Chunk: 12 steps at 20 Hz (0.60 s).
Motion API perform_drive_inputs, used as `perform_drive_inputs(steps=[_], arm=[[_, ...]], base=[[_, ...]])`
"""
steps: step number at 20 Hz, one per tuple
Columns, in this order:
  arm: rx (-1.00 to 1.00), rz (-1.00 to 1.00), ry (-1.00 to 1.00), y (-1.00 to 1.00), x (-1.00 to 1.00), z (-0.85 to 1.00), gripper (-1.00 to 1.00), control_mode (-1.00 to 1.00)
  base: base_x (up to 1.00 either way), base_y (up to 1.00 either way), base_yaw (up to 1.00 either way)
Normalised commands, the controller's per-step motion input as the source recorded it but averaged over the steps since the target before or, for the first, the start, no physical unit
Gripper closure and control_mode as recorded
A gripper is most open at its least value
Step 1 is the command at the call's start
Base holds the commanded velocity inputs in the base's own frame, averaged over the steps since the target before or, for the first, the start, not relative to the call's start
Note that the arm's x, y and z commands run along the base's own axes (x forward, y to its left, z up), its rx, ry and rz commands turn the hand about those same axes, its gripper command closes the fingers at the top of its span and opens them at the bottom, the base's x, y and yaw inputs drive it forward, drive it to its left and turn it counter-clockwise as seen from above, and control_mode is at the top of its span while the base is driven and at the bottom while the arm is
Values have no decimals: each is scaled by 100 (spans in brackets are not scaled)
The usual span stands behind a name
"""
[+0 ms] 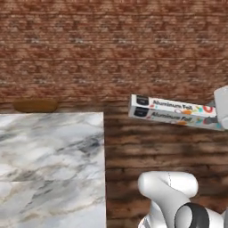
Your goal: Retrieve the tupperware and aluminum foil from the cabinet and place them on the dining counter near the plate with tomato and eggplant to prepare for storing leftovers.
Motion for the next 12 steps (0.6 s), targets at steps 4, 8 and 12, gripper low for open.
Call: perform_drive_inputs(steps=[4, 8, 12], arm=[[0, 0, 0, 0, 0, 0, 100, 100], [0, 0, 0, 0, 0, 0, 100, 100], [0, 0, 0, 0, 0, 0, 100, 100]], base=[[100, -5, 60], [100, -9, 58], [100, -34, 50]])
